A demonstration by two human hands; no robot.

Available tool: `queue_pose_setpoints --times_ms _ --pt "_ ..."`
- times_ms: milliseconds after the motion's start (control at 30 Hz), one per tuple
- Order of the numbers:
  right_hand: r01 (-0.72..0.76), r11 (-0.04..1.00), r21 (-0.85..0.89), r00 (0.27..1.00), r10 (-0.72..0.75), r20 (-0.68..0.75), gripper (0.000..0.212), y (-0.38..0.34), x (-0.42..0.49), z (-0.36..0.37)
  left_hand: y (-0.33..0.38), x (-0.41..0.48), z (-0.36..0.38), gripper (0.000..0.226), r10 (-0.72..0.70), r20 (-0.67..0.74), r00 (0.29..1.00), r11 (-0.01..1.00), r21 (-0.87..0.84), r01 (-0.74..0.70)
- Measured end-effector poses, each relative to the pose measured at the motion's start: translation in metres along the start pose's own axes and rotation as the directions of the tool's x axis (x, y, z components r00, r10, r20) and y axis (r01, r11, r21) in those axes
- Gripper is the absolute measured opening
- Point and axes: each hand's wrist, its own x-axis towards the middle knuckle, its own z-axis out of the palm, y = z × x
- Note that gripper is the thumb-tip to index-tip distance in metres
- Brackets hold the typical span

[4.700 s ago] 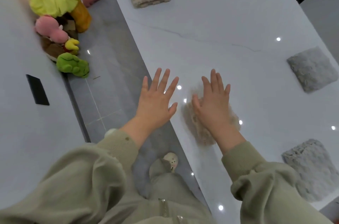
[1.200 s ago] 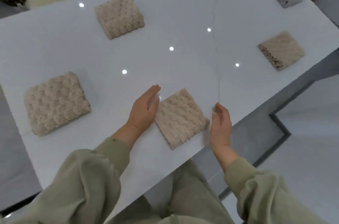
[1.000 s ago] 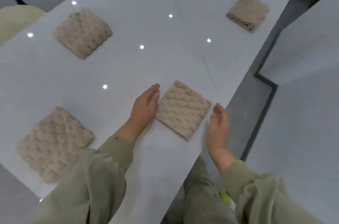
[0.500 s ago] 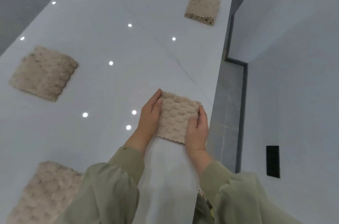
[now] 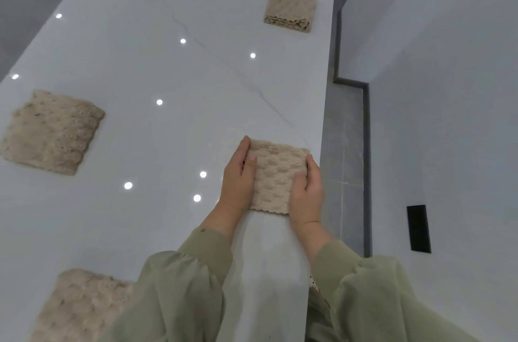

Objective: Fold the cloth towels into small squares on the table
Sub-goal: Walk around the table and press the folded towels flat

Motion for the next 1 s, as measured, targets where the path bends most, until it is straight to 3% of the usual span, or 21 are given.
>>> queue_pose_setpoints --times_ms 567,833,933,1000 --pt "-0.017 1.0 0.018 0.999 0.016 0.052 0.047 -0.005 0.03 -0.006 0.01 0.014 0.009 0.043 -0.027 0.029 0.999 1.0 0.012 0.026" --pt "-0.032 0.999 0.031 0.999 0.032 -0.017 0.047 -0.003 0.027 -0.004 0.006 0.013 0.009 0.045 0.009 -0.013 1.0 0.996 0.094 -0.007" --pt "-0.032 0.999 -0.036 0.999 0.031 -0.01 0.047 -0.003 0.023 -0.015 0.008 0.009 0.003 0.05 0.116 0.036 0.993 0.959 0.255 -0.121" --pt "-0.009 0.989 -0.147 0.999 0.014 0.033 0.048 -0.004 0.018 -0.025 0.012 0.006 0.001 0.057 0.234 0.11 0.966 0.846 0.466 -0.258"
